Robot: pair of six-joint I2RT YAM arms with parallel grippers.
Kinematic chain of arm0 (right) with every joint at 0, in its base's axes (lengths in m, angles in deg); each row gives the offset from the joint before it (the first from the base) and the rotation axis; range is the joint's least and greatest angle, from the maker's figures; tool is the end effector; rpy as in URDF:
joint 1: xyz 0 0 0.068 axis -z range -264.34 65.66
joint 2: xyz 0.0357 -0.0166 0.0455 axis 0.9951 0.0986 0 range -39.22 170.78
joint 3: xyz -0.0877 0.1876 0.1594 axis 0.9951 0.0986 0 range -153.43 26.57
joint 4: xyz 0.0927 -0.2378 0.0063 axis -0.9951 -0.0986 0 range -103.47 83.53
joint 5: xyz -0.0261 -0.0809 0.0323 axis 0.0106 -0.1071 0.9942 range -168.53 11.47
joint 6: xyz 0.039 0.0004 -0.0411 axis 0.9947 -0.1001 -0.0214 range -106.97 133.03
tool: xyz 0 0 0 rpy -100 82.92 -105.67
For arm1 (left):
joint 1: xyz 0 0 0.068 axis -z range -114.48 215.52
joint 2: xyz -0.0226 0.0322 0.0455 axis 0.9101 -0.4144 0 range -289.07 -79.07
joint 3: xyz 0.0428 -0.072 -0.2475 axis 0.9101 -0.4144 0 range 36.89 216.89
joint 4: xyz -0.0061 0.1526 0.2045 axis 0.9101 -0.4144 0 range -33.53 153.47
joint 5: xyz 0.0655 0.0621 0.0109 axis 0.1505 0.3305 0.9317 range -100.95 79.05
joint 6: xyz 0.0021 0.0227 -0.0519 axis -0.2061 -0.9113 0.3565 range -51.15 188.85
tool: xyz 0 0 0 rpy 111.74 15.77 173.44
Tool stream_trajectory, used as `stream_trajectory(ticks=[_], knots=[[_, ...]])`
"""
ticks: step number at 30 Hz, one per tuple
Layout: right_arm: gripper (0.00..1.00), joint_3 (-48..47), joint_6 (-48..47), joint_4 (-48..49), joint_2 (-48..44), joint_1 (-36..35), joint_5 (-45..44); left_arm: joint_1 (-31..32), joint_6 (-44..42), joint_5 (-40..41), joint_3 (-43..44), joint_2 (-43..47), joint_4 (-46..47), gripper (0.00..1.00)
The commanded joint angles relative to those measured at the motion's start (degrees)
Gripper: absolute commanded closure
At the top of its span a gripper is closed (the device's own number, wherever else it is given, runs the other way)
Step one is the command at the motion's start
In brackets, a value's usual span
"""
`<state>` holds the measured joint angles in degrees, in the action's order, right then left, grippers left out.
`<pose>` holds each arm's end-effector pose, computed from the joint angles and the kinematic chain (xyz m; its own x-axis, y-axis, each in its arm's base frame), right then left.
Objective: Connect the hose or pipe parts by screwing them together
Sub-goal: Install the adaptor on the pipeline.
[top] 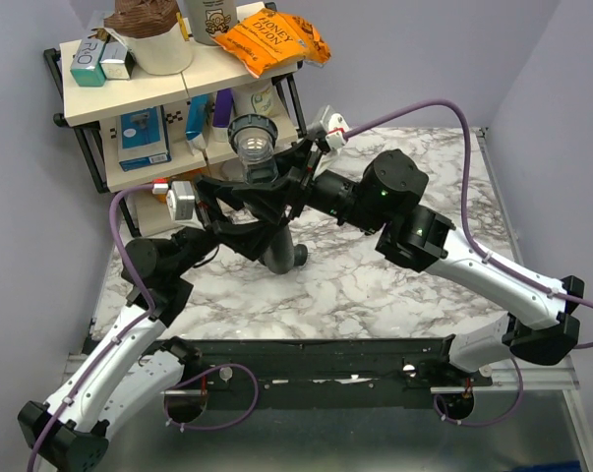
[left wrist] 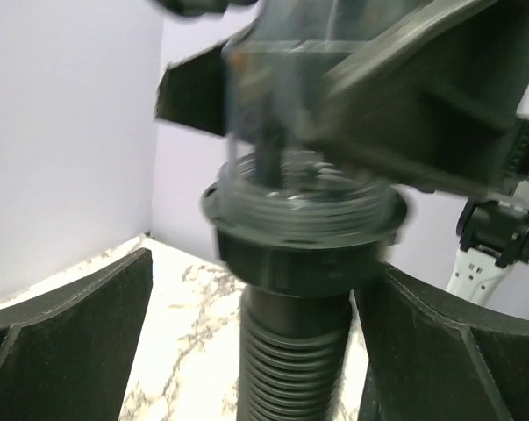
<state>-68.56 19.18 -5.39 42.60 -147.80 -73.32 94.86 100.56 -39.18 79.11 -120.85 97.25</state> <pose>0.1363 0.2810 0.5045 0.0107 0.2603 -0.9655 -0.9368 0.3403 0.0813 0.1302 -0.0947 0.4045 0.0110 -0.5374 -0.8432 0.9149 0.3456 -0.2084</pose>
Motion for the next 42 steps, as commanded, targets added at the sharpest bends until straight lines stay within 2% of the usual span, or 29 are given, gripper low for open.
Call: stream_trajectory(ticks=[1, 7, 20, 28, 42], knots=[[0.99, 3.55, 4.83, 7.35, -1.93, -0.26, 3.49, 0.10, -0.86, -1.83, -1.08, 0.91, 2.43, 0.01], [0.99, 4.60, 6.15, 8.23, -2.46, -0.26, 4.89, 0.10, 0.28, -1.57, -0.73, 1.53, 3.31, 0.01], [0.99, 4.96, 4.75, 7.18, -2.81, -0.26, 3.23, 0.10, 8.98, -4.47, 1.46, 3.37, 5.77, 0.01], [0.99, 4.52, 4.48, 6.65, -3.07, -0.26, 2.78, 0.10, 7.59, -4.03, 1.11, 3.55, 4.80, 0.01], [0.99, 3.73, 10.36, 10.17, -0.35, -0.26, 7.53, 0.19, 6.79, -4.29, 0.50, 1.44, 7.44, 0.14]])
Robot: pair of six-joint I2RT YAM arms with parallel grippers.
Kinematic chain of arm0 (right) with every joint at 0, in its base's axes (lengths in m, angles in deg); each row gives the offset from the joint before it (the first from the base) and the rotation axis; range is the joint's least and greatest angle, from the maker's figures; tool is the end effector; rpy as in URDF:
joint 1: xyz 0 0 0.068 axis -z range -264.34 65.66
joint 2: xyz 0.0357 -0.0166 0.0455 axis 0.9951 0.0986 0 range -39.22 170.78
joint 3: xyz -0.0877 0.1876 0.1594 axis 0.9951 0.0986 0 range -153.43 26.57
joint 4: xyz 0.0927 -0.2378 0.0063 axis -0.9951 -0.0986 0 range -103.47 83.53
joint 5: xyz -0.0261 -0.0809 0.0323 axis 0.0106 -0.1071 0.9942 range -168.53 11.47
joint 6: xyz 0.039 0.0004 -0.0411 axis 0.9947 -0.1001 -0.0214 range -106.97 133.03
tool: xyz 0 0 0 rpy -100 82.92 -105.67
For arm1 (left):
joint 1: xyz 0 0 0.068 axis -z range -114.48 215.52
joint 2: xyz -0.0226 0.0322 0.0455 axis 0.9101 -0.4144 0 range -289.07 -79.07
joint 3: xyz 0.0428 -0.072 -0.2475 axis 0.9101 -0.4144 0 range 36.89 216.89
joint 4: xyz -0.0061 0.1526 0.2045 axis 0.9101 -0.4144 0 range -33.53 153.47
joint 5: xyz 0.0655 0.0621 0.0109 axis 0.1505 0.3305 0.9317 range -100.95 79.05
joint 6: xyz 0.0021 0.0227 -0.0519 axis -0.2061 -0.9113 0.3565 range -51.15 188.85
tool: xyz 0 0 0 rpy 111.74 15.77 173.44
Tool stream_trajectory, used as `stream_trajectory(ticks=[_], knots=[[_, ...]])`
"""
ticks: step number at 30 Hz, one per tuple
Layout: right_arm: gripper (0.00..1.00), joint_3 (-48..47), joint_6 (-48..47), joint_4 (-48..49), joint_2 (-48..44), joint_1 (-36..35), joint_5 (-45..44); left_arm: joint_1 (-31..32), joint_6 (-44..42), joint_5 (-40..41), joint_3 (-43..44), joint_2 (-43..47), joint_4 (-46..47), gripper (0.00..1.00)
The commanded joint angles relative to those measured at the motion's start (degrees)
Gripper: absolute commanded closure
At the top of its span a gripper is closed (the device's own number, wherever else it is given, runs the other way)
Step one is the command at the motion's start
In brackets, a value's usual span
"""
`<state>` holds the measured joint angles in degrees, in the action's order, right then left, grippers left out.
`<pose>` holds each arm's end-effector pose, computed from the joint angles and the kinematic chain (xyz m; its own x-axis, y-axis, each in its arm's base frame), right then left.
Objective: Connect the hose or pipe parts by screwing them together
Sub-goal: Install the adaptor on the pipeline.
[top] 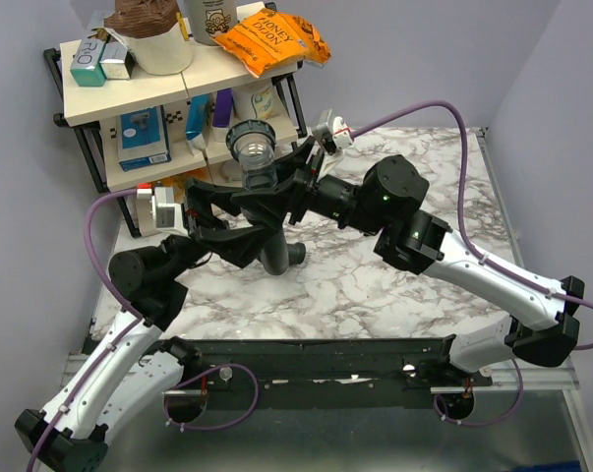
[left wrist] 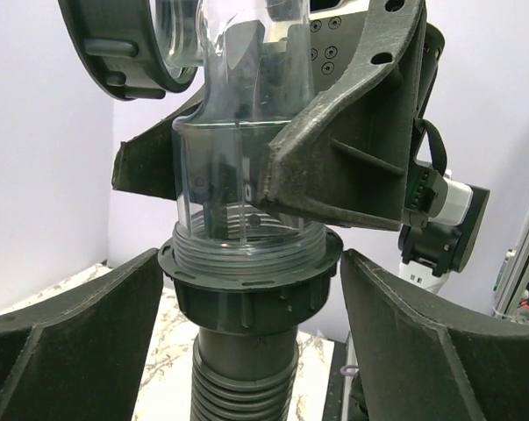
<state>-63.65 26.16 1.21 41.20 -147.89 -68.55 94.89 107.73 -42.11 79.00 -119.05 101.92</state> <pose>0.1322 0.2812 0.4957 -0.0867 0.3280 -0.9407 -0.9608 0.2220 0.1660 0.1160 -0.0888 0.4144 -0.0371 -0.5955 -0.8025 0.9491 0.2303 -0.2148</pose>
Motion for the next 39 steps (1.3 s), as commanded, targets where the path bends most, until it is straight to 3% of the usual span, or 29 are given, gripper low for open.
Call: stream_trajectory(ticks=[1, 4, 7, 11, 18, 24, 30, 35, 39], knots=[[0.99, -1.63, 3.40, 3.39, 1.40, -0.35, 2.85, 0.17, -0.55, -1.97, 0.78, -0.62, 2.59, 0.15], [0.99, -0.67, 3.49, 3.74, 1.23, -0.52, 2.33, 0.17, -0.82, -1.98, 0.34, -0.71, 2.76, 0.19], [0.99, -1.54, 3.40, 2.08, 1.49, -0.52, 2.42, 0.17, -1.61, -1.72, -0.01, -0.62, 3.38, 0.32], [0.99, -0.40, 2.96, 1.90, 0.35, -0.52, 1.63, 0.17, -3.10, -0.84, 0.26, -0.53, 3.20, 0.64], [0.99, 1.09, 2.52, 1.28, -0.62, -0.52, 1.54, 0.17, -4.24, -1.19, 0.26, -0.36, 2.68, 1.00], [0.99, 3.82, 1.12, -3.28, -3.16, -1.13, -5.74, 0.17, -11.44, 1.19, 0.96, 0.26, -0.14, 1.00], [0.99, -1.36, -4.51, -14.70, -1.07, -6.14, -23.14, 0.17, -20.67, 6.89, 2.45, -0.26, -4.35, 1.00], [0.99, -6.98, -4.34, -22.52, 2.63, -9.40, -42.73, 0.17, -26.91, 11.02, 2.98, 0.08, -6.46, 1.00], [0.99, -10.33, -4.42, -23.85, 5.62, -12.55, -53.29, 0.17, -28.41, 14.02, 2.72, 0.00, -8.75, 1.00]])
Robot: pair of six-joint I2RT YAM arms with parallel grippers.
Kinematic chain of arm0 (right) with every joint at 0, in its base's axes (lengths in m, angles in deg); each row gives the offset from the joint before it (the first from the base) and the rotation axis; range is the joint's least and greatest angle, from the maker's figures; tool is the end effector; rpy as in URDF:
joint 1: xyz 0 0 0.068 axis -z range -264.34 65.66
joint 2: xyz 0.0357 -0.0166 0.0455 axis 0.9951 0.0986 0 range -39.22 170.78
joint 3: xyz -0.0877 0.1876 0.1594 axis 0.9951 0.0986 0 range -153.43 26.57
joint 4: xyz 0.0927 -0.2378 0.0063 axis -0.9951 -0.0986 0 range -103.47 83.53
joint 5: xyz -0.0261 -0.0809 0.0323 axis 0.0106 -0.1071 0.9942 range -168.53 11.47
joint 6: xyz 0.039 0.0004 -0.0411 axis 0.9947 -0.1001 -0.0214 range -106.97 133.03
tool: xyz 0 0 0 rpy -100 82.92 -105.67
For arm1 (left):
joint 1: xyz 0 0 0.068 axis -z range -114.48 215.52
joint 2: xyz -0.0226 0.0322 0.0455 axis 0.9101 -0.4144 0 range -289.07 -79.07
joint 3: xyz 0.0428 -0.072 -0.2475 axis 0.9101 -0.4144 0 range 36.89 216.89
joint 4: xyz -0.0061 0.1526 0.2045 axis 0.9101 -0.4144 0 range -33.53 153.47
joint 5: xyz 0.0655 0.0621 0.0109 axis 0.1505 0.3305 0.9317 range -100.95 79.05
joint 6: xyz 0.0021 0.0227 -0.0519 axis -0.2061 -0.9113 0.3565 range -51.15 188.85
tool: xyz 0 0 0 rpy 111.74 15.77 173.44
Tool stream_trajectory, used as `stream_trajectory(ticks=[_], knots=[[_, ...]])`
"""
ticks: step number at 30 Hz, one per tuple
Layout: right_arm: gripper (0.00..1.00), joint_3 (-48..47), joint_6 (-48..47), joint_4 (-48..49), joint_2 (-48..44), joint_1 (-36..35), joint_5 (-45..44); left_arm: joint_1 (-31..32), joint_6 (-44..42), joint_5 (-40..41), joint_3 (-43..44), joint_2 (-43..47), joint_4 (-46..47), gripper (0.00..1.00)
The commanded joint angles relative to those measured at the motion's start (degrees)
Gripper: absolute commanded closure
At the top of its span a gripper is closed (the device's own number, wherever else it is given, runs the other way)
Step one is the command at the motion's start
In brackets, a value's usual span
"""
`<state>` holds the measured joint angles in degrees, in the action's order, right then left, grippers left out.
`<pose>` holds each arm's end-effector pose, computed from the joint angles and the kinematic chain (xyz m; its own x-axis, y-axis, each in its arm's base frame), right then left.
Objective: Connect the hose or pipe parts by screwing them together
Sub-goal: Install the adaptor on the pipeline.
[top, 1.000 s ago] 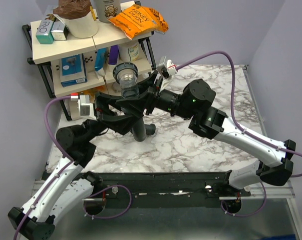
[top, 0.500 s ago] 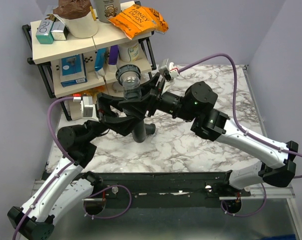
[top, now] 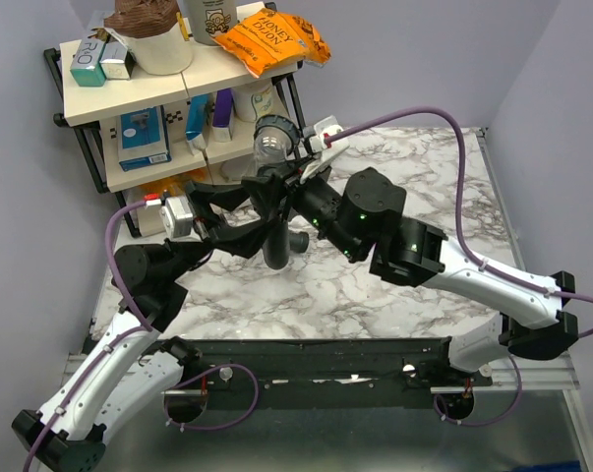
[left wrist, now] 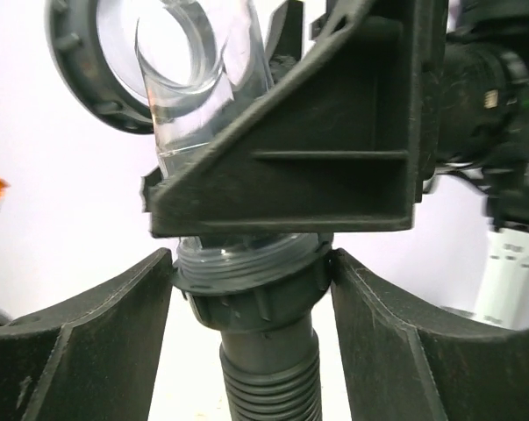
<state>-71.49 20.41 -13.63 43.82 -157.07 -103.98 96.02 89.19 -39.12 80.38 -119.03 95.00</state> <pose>0.1092 0.2938 0.4985 -0.0543 0.2162 -0.9748 -0.7350 0.6522 0.1855 0.1198 -0.0923 0.4125 0.1929 -0.4693 -0.8617 0.9037 0.4271 -0.0303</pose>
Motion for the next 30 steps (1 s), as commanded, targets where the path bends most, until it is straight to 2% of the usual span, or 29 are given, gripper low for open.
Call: stream_trajectory(ticks=[1, 8, 12, 13, 14, 16, 17, 19, 20, 22, 28, 30], knots=[[0.99, -3.36, 1.32, -8.93, 3.43, -3.82, -19.36, -0.97, -9.88, 10.85, 1.34, -0.02, -1.91, 1.00], [0.99, -10.72, -2.54, -4.71, 10.11, -7.34, -35.25, -0.97, -7.51, 9.44, 0.72, -0.20, -1.38, 1.00], [1.00, -11.10, -6.76, -1.11, 10.65, -8.04, -32.12, -0.97, -5.49, 8.39, 0.29, 0.15, -1.03, 1.00], [0.99, -10.32, -6.76, -0.23, 9.86, -7.96, -30.64, -0.97, -5.05, 7.95, 0.29, 0.24, -1.29, 0.91], [0.99, -9.26, -9.20, 3.17, 8.98, -8.04, -30.10, -0.97, -4.35, 7.51, 0.29, 0.76, -1.56, 0.71], [1.00, -5.57, -11.42, 5.74, 6.10, -8.04, -28.52, -0.97, -3.21, 6.63, 0.46, 1.20, -3.05, 0.48], [0.99, -4.43, -12.03, 8.45, 5.38, -8.13, -27.73, -0.97, -1.46, 6.28, 0.55, 1.64, -3.66, 0.26], [1.00, -2.05, -13.44, 10.05, 3.28, -8.04, -26.32, -1.06, 0.48, 3.83, 0.90, 1.99, -5.33, 0.13], [0.99, -1.35, -13.70, 11.10, 2.57, -7.96, -24.75, -0.97, 2.15, 2.25, 0.90, 2.34, -5.60, 0.01], [0.99, 0.14, -14.67, 11.99, 1.69, -8.04, -23.68, -0.97, 4.35, -1.17, 0.90, 2.61, -6.04, 0.01], [0.99, 4.45, -15.64, 15.50, -2.79, -7.95, -17.71, -0.97, 12.09, -4.35, 1.08, 3.49, -8.68, 0.01], [0.99, 7.09, -14.59, 17.35, -4.90, -7.87, -13.50, -0.97, 14.81, -5.85, 0.55, 3.49, -6.67, 0.01]])
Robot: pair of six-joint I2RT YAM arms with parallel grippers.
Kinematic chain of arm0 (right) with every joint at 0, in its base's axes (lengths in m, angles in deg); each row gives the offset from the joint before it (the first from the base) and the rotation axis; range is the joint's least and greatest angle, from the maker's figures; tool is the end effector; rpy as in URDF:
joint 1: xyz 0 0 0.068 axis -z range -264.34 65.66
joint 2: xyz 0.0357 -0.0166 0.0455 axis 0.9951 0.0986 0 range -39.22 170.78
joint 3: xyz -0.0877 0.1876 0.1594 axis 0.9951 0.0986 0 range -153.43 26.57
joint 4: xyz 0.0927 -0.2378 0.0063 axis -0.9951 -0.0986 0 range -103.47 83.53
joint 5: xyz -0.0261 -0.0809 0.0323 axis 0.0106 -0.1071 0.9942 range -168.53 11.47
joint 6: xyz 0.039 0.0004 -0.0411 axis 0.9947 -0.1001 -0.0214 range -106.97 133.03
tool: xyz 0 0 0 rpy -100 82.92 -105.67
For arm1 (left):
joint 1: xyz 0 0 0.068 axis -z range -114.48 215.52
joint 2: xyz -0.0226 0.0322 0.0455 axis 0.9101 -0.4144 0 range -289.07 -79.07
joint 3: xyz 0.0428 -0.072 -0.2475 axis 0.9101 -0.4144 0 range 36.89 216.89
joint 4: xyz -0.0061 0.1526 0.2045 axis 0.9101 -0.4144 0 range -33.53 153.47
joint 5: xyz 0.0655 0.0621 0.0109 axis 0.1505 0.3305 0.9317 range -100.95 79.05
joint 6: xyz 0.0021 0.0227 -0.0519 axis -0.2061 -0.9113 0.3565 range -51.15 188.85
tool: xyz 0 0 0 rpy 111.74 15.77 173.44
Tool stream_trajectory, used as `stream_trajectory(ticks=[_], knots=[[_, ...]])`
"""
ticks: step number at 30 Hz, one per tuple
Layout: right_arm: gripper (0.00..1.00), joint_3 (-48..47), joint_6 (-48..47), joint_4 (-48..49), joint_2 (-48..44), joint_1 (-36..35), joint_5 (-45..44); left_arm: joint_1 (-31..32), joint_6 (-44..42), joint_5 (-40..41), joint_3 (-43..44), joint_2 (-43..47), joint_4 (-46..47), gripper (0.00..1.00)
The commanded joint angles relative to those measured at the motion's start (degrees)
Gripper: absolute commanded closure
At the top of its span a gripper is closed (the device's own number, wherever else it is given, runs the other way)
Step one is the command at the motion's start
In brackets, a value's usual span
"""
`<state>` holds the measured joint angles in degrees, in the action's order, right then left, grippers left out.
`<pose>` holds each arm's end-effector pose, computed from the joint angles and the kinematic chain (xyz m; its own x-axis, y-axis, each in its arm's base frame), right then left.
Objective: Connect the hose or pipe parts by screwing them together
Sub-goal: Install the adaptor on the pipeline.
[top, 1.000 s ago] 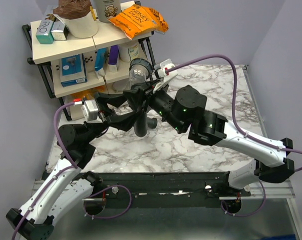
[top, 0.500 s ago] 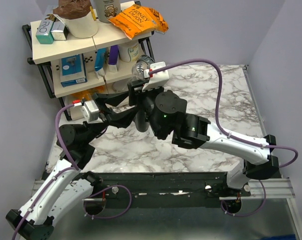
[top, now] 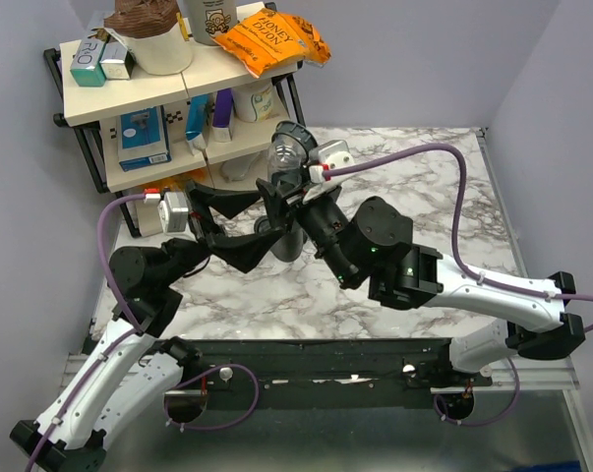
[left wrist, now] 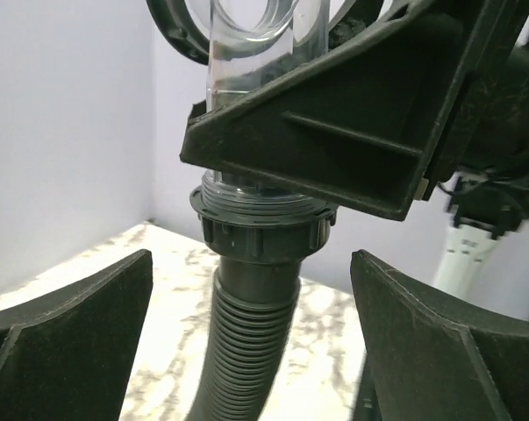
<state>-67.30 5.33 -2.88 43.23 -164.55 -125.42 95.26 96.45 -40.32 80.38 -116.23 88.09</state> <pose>0.0806 0.2970 0.4956 0.1178 0.1443 -0.9825 -0.5427 0.8379 0.0580 0.1140 -0.0875 0.4075 0.0263 -0.4800 -0.8769 0.9136 0.3676 -0.1739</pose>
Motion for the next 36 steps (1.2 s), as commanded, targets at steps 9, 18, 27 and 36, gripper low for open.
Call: stream_trajectory(ticks=[9, 18, 27, 36], knots=[[0.99, 10.10, 7.61, 10.81, -9.33, 0.92, 27.72, -0.21, 16.00, -14.39, -0.24, -1.76, 14.56, 0.01], [0.99, 11.77, 10.43, 14.24, -9.51, 1.10, 34.15, -0.21, 18.81, -17.56, -1.74, -2.30, 19.67, 0.05], [0.99, 12.12, 10.69, 14.95, -8.10, 1.10, 35.38, -0.21, 18.46, -16.08, -1.91, -1.95, 20.82, 0.46], [0.99, 13.44, 11.13, 15.65, -7.49, 1.10, 34.50, -0.21, 20.04, -15.90, -1.56, -1.15, 20.64, 0.13]])
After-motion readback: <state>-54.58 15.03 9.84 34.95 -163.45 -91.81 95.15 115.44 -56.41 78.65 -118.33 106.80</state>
